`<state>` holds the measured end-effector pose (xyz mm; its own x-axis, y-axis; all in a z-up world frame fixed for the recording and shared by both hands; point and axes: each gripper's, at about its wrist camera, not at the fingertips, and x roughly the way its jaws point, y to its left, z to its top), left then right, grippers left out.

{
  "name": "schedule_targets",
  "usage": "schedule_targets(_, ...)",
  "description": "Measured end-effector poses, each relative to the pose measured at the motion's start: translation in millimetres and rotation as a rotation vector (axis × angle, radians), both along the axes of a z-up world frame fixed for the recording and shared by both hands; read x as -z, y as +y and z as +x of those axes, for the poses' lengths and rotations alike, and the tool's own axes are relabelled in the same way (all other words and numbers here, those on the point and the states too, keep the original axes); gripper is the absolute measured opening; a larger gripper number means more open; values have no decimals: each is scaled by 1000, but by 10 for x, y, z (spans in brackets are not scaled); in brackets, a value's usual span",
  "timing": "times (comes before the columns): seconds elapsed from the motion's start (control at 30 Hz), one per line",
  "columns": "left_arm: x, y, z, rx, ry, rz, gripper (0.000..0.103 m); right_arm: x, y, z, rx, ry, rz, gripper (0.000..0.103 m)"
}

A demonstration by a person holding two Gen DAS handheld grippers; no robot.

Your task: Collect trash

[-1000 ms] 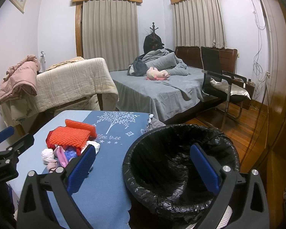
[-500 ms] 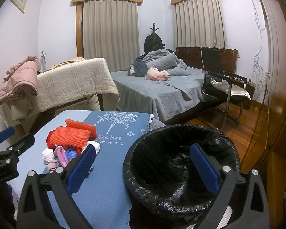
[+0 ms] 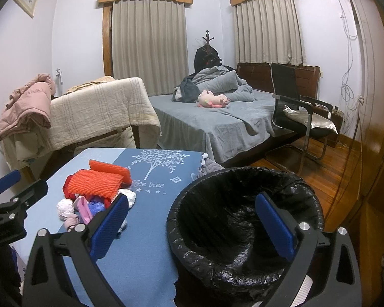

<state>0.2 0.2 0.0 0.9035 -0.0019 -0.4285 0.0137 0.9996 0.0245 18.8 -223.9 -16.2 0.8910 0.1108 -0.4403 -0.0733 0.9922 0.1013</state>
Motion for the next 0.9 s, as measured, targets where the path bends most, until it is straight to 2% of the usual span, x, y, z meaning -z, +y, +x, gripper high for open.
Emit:
schedule_targets(0.6, 0, -3, -2, -3, 2, -4, 98, 23, 191, 100, -23, 6, 2, 97)
schedule_targets(0.9, 147, 214, 88, -38, -1, 2, 98, 139, 365, 243, -41, 12, 5, 97)
